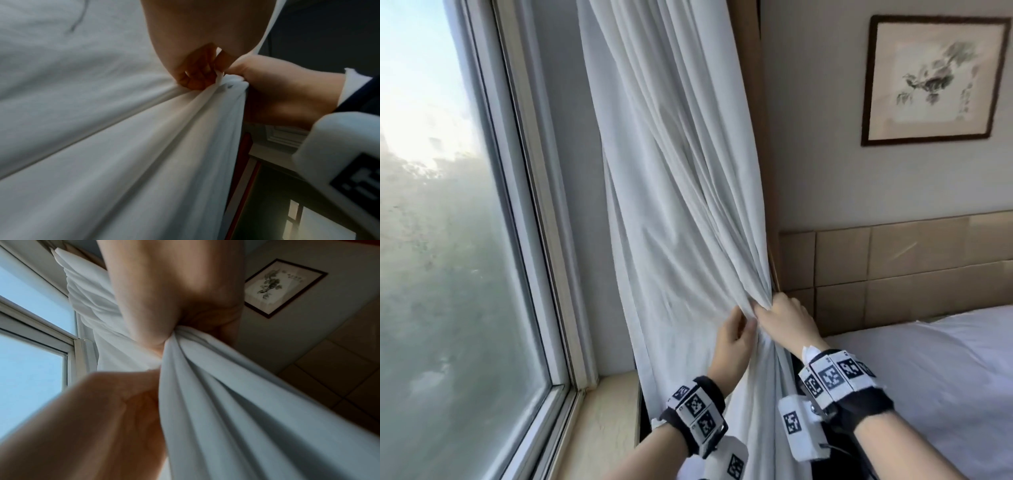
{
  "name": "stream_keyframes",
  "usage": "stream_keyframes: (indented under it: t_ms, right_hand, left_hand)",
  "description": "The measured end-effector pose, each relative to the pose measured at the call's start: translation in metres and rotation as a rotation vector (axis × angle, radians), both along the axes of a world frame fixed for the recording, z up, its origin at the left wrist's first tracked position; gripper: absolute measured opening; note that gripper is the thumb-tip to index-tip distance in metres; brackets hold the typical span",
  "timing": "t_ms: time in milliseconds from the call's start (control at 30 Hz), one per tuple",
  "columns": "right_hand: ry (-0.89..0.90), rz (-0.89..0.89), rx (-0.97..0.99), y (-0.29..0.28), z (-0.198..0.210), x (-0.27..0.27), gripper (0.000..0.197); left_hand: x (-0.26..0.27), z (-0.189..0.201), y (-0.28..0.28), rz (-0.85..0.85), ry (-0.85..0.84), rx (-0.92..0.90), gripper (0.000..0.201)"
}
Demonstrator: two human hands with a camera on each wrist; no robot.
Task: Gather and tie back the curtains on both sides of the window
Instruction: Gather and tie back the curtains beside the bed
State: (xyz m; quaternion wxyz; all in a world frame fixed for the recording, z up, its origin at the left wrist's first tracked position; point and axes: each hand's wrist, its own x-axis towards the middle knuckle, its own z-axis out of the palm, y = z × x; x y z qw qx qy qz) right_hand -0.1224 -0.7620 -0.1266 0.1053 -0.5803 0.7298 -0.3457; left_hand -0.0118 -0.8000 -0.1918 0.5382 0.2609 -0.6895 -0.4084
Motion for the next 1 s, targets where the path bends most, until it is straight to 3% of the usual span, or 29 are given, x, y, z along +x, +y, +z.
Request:
stream_keyframes:
  t_ms: [133,200,367,433,533,600,667,733,833,900,1000]
  right_hand:
    - [-0.074,0.031,0.034,0.003,0.004,0.000,0.080]
    - [-0.016,0.045,0.060,0.004,0.005,0.002,0.084]
    - [0.081,0.002,0.034,-0.002,0.002,0.002,0.055]
    - [0.087,0.021,0.038,-0.004,0.002,-0.003,0.052]
    - [0.070,0.036,0.045,-0.005,0.000,-0.009,0.051]
    - [0.059,0.038,0.044,-0.006,-0.001,-0.012,0.052]
    - [0.051,0.039,0.038,-0.007,-0.003,-0.012,0.053]
    - [0.046,0.045,0.032,-0.009,-0.004,-0.013,0.053]
    - [0.027,0.052,0.025,-0.013,-0.006,-0.015,0.048]
    - [0.024,0.044,0.022,-0.014,-0.007,-0.017,0.047]
    - [0.021,0.035,0.008,-0.016,-0.008,-0.018,0.046]
  left_hand:
    - [-0.001,0.000,0.000,-0.097,-0.086,0.068,0.036]
    - [0.001,0.002,0.000,-0.118,-0.137,0.129,0.041]
    - [0.032,0.007,0.003,-0.232,-0.241,0.123,0.019]
    - [0.056,0.011,-0.009,-0.064,-0.186,0.064,0.014]
    - [0.104,0.009,-0.047,0.371,0.072,0.109,0.014]
    - [0.136,0.003,-0.075,0.483,0.130,0.302,0.050]
    - [0.158,-0.004,-0.095,0.406,0.103,0.496,0.092]
    - [0.166,-0.008,-0.109,0.297,0.088,0.550,0.114]
    - [0.157,-0.008,-0.125,0.293,0.028,0.525,0.136]
    - [0.147,-0.008,-0.128,0.315,0.009,0.490,0.131]
    - [0.136,-0.017,-0.133,0.375,0.019,0.439,0.094]
